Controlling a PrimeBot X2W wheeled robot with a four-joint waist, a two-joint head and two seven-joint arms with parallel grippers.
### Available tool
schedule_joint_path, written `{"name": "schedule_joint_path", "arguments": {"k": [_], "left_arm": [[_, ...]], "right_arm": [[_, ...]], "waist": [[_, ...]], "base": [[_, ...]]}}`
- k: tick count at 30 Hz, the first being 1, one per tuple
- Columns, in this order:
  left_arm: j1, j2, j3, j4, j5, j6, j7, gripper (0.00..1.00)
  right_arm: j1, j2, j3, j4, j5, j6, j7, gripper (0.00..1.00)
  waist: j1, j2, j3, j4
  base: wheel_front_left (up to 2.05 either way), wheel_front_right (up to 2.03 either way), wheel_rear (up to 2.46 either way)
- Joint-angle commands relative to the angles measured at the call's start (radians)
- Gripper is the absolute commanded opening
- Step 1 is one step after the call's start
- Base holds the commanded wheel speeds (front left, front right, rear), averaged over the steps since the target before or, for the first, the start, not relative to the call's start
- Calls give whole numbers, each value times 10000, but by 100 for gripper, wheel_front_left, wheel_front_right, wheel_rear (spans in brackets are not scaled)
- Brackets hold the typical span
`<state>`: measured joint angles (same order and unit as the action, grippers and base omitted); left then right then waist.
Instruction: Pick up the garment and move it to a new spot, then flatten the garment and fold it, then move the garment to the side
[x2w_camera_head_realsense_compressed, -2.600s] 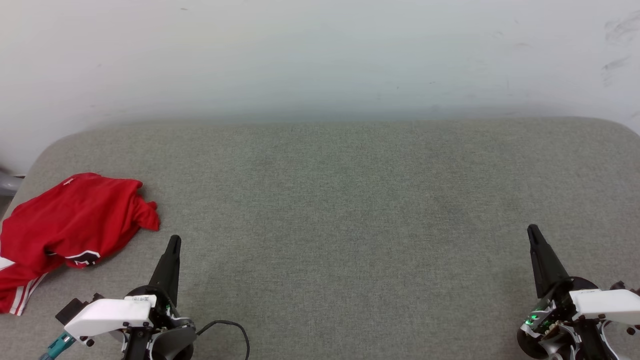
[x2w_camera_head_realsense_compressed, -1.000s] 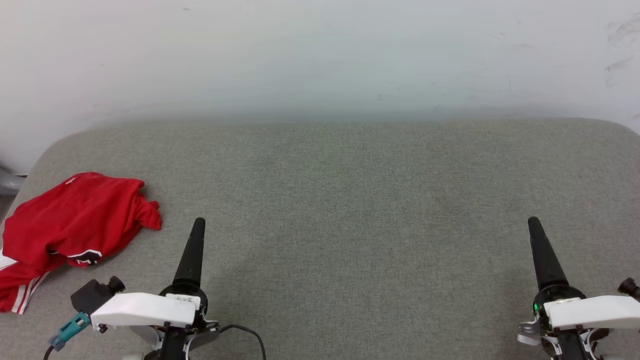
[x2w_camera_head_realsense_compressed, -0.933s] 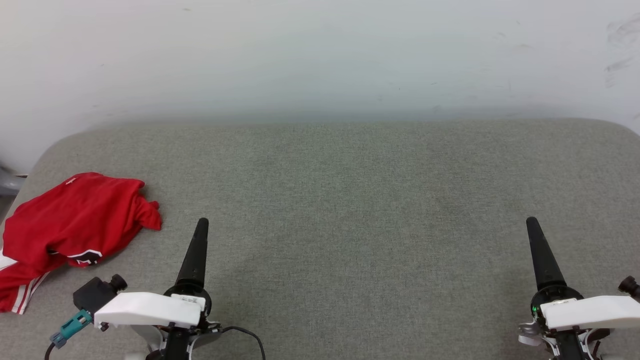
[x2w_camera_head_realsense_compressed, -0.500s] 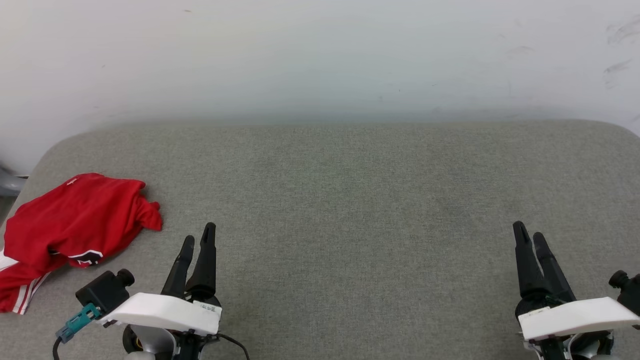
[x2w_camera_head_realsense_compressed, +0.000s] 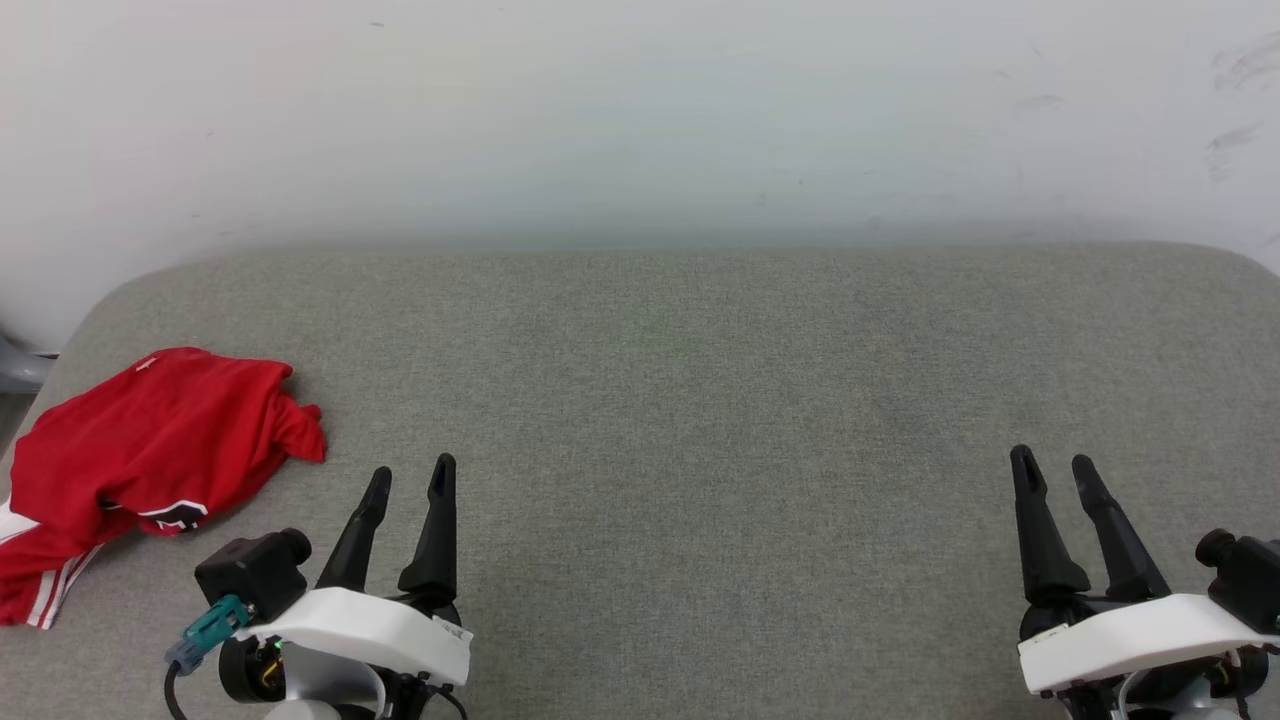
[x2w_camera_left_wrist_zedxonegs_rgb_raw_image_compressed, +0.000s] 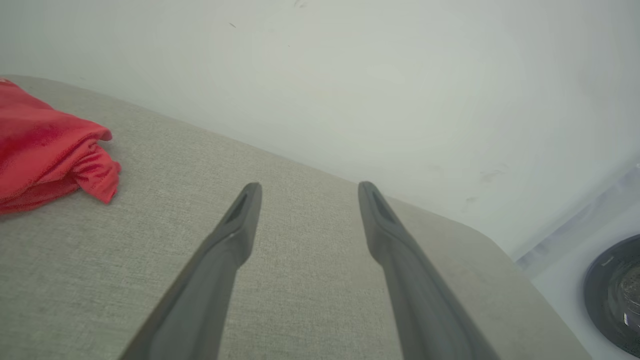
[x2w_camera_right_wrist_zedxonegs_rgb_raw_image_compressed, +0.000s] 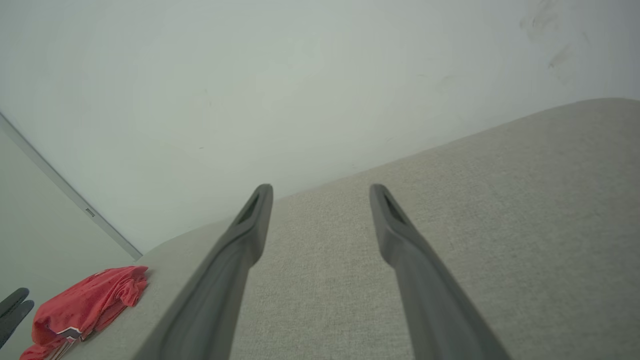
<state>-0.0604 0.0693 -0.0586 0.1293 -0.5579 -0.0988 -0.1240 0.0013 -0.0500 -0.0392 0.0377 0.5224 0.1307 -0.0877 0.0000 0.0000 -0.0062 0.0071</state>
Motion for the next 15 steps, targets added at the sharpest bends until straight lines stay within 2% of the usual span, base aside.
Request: {"name": "schedule_joint_path", "arguments": {"k": [1,7,15], "left_arm": [[-25,116,-62,-92,313,73,-97,100],[-76,341,-445,-52,1242,422,-289,100],[-95,497,-693,-57,1870,728,-461,100]], "right_arm": [[20,-9,6,-183,-274,0,-21,100],[94,-9,-9,-395,-1252,0,46,100],[205,-8,-30,-596,-1993,0,139,100]], "waist": [[0,0,-1,-1],[0,0,-10,1],[0,0,-20,9]], "base": [[0,0,0],[0,0,0],[0,0,0]]}}
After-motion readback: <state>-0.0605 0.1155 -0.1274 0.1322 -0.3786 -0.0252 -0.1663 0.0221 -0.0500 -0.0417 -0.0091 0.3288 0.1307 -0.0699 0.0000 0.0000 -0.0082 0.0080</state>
